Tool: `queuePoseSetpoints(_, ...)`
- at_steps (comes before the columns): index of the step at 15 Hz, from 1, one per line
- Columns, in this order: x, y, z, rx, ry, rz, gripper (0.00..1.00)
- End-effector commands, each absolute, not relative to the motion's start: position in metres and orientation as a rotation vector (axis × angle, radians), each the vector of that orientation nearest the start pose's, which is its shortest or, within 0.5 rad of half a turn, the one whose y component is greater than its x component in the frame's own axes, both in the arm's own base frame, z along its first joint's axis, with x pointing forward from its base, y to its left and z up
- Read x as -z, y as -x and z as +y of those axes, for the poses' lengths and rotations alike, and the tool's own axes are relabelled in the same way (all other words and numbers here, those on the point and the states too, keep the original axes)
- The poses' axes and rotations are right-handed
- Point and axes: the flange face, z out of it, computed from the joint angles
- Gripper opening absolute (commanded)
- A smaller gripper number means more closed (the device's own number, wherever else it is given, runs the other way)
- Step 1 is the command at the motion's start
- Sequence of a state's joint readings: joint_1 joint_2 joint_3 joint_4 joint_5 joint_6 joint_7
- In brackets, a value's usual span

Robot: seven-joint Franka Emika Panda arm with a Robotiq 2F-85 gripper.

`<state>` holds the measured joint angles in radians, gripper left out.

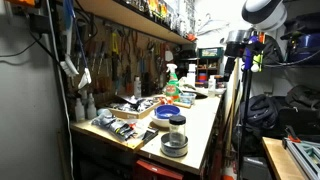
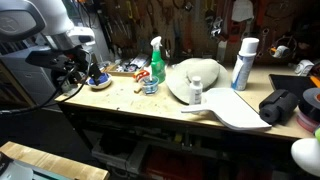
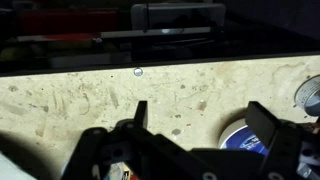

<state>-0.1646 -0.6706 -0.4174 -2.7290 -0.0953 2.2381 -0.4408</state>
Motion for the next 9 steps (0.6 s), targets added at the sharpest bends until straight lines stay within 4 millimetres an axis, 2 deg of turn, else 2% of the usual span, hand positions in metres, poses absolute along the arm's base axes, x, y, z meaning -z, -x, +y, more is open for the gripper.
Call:
queuePoseSetpoints(1,-0.417,-0.301,-0.192,0.312,3.033,0.033,1.0)
queuePoseSetpoints(6,-0.416,-0.301,-0.192,0.309,3.033,0.034,1.0)
queuePoseSetpoints(9,-0.418,-0.312,-0.168,0.348,3.021,0.157,1.0)
